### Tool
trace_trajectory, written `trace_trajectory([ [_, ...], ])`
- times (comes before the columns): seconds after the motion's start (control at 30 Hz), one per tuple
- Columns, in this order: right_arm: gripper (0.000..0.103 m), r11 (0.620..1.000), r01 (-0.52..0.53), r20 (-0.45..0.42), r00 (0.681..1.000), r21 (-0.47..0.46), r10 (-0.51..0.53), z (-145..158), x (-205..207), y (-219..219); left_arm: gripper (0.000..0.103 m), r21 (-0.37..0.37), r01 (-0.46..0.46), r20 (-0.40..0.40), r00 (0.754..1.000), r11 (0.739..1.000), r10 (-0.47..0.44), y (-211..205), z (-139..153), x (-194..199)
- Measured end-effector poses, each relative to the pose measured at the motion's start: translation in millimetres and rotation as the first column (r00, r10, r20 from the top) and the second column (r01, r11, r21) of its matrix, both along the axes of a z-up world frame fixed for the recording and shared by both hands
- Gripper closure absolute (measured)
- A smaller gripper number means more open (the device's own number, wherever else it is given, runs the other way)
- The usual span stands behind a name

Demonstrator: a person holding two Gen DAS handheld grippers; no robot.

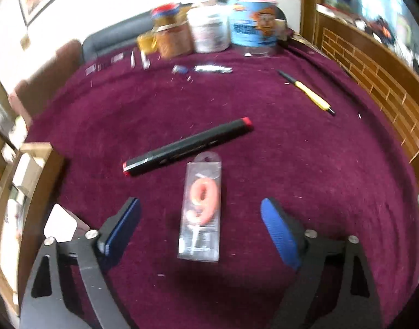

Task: Organize rigid objects
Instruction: 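Grasp the boxed orange candle with the right gripper while the left gripper carries the marker, then lower the paint marker and candle box into the tray and open both grippers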

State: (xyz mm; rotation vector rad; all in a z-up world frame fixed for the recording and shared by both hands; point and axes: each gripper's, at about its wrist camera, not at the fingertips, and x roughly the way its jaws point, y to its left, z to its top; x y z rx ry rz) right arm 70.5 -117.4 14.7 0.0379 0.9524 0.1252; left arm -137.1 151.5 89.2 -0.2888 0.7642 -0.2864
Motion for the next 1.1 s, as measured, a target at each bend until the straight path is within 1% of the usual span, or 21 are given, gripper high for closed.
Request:
trace_trajectory([
  [0.07, 0.046, 0.999, -0.009, -0.032, 0.999, -0.036, 0.007, -8.9, 2.1, 5.4, 0.092, -0.011, -0.038, -0.001, 0.999, 0.999, 0.038, 18.2, 0.8, -2.6],
  [0.1, 0.048, 0.999, -0.005, -0.054, 0.999, -0.044, 0.002, -15.0, 3.6, 6.0, 0.092, -0.019, -0.061, -0.001, 0.998, 0.998, 0.061, 29.2, 0.9, -4.4],
  [0.13, 0.054, 0.998, 0.001, -0.027, 1.0, -0.063, -0.003, -14.5, 1.6, 6.5, 0.092, -0.021, -0.084, -0.001, 0.996, 0.996, 0.084, 39.4, 1.0, -6.1],
  [0.2, 0.069, 0.997, 0.013, -0.024, 1.0, -0.079, -0.015, -15.6, 1.6, 4.3, 0.092, -0.019, -0.132, 0.004, 0.991, 0.991, 0.132, 56.8, 1.0, -10.0],
  [0.23, 0.078, 0.997, 0.021, -0.022, 0.999, -0.079, -0.023, -15.8, 0.4, 2.1, 0.092, -0.021, -0.152, 0.005, 0.988, 0.988, 0.153, 65.4, 0.4, -11.7],
  [0.33, 0.079, 1.0, 0.03, -0.035, 0.999, -0.009, -0.03, -14.1, -3.2, -11.8, 0.092, -0.033, -0.216, -0.011, 0.976, 0.976, 0.216, 91.4, -5.2, -13.7],
  [0.37, 0.079, 0.999, 0.033, -0.034, 0.999, 0.0, -0.033, -11.8, -5.8, -13.1, 0.092, -0.037, -0.234, -0.022, 0.972, 0.971, 0.234, 99.4, -8.1, -13.3],
  [0.5, 0.078, 0.995, 0.02, -0.026, 0.999, 0.096, -0.018, 3.3, -18.8, -21.4, 0.092, -0.031, -0.275, -0.061, 0.96, 0.961, 0.273, 119.6, -19.6, -8.7],
  [0.6, 0.078, 0.988, -0.022, -0.011, 1.0, 0.154, 0.024, 18.5, -27.2, -12.8, 0.092, -0.028, -0.285, -0.103, 0.954, 0.958, 0.281, 125.3, -30.5, 1.1],
  [0.7, 0.078, 0.975, -0.086, 0.006, 0.996, 0.203, 0.087, 33.2, -36.7, 5.4, 0.092, -0.016, -0.281, -0.136, 0.951, 0.96, 0.277, 127.4, -38.5, 11.6],
  [0.83, 0.078, 0.941, -0.196, 0.02, 0.98, 0.276, 0.198, 51.7, -47.7, 40.6, 0.092, 0.037, -0.283, -0.175, 0.943, 0.959, 0.285, 133.2, -46.6, 27.3],
  [0.9, 0.078, 0.915, -0.256, 0.016, 0.964, 0.313, 0.264, 57.3, -53.2, 63.9, 0.092, 0.071, -0.29, -0.201, 0.933, 0.954, 0.299, 138.3, -52.0, 38.0],
  [1.03, 0.078, 0.865, -0.347, -0.013, 0.926, 0.364, 0.377, 56.6, -63.4, 112.2, 0.092, 0.099, -0.29, -0.239, 0.922, 0.952, 0.306, 147.1, -61.5, 53.1],
  [1.1, 0.078, 0.84, -0.371, -0.039, 0.907, 0.395, 0.419, 51.8, -64.5, 132.9, 0.092, 0.11, -0.291, -0.254, 0.916, 0.95, 0.31, 149.8, -66.2, 60.5],
])
